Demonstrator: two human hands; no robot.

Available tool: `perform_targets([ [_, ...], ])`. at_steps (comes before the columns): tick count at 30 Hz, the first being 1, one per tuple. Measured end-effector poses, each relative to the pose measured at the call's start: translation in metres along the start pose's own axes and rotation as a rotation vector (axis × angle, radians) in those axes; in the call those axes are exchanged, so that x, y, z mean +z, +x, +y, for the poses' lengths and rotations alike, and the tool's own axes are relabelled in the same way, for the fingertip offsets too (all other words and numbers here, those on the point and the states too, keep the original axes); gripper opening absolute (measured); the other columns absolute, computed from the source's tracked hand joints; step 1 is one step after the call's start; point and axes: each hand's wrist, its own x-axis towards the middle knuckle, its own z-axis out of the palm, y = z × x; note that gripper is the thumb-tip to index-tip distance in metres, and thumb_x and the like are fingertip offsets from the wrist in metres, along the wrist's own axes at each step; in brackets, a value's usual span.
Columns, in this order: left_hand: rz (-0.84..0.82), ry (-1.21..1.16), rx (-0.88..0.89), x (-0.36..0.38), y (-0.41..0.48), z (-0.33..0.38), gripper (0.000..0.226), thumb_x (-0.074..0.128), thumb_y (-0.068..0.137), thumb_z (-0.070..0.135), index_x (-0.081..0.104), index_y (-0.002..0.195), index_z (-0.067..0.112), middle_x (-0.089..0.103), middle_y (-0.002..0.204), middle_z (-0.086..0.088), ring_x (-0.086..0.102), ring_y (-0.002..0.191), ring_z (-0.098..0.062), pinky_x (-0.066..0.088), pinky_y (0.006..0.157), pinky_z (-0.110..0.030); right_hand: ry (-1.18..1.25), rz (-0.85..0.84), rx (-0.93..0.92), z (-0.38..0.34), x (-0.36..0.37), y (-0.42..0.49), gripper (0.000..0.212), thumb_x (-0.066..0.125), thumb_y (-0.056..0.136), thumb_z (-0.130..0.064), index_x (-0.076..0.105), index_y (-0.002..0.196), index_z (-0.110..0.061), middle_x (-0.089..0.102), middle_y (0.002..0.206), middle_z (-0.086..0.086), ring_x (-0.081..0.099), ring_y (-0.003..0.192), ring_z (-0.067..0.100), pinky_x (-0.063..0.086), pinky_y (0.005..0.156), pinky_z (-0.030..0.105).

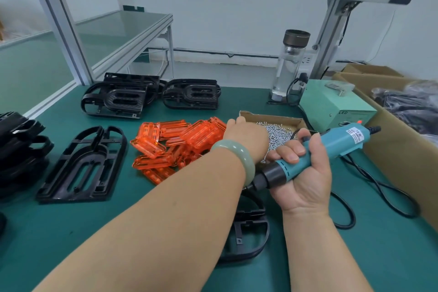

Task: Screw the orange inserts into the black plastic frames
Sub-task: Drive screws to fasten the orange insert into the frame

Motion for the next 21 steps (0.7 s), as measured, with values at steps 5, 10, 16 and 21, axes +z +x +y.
perform_targets([
  [5,0.054,-0.240,-0.082,0.003,0.000,-0.010,0.014,0.054,0.087,0.022,0.067,0.089,0.018,0.064,0.094,-0.001,0.052,0.101,-0.025,0.035,0.083,-0.036,-0.013,0.007,-0.013,0.000,0.000,0.001,0.013,0.051,0.087,-0.036,0.053,0.087,-0.023,0.043,0.055,-0.012,0.042,0.044,0.001,0.044,0.055,0.019],
  [10,0.078,-0.743,-0.141,-0.004,-0.001,-0.018,0.013,0.066,0.087,0.027,0.066,0.074,0.023,0.061,0.069,0.008,0.058,0.069,-0.012,0.046,0.071,-0.025,0.007,0.002,-0.017,-0.001,-0.002,0.002,0.014,0.051,0.086,-0.037,0.052,0.087,-0.023,0.044,0.054,-0.012,0.043,0.044,0.001,0.044,0.055,0.019],
  [16,0.160,-1.030,-0.219,-0.007,-0.001,-0.020,0.019,0.067,0.085,0.021,0.062,0.067,0.026,0.061,0.061,0.010,0.055,0.052,-0.005,0.048,0.062,-0.022,0.020,0.020,-0.020,-0.003,-0.004,0.002,0.014,0.052,0.087,-0.037,0.053,0.087,-0.023,0.043,0.056,-0.012,0.043,0.045,0.002,0.043,0.055,0.020],
  [21,0.281,-1.503,-0.467,-0.021,-0.007,-0.030,0.022,0.061,0.087,0.008,0.063,0.071,0.024,0.062,0.063,0.002,0.056,0.058,-0.012,0.052,0.060,-0.025,0.055,0.035,-0.010,-0.003,-0.005,0.002,0.013,0.054,0.086,-0.037,0.055,0.087,-0.024,0.044,0.056,-0.011,0.044,0.045,0.001,0.045,0.055,0.019],
])
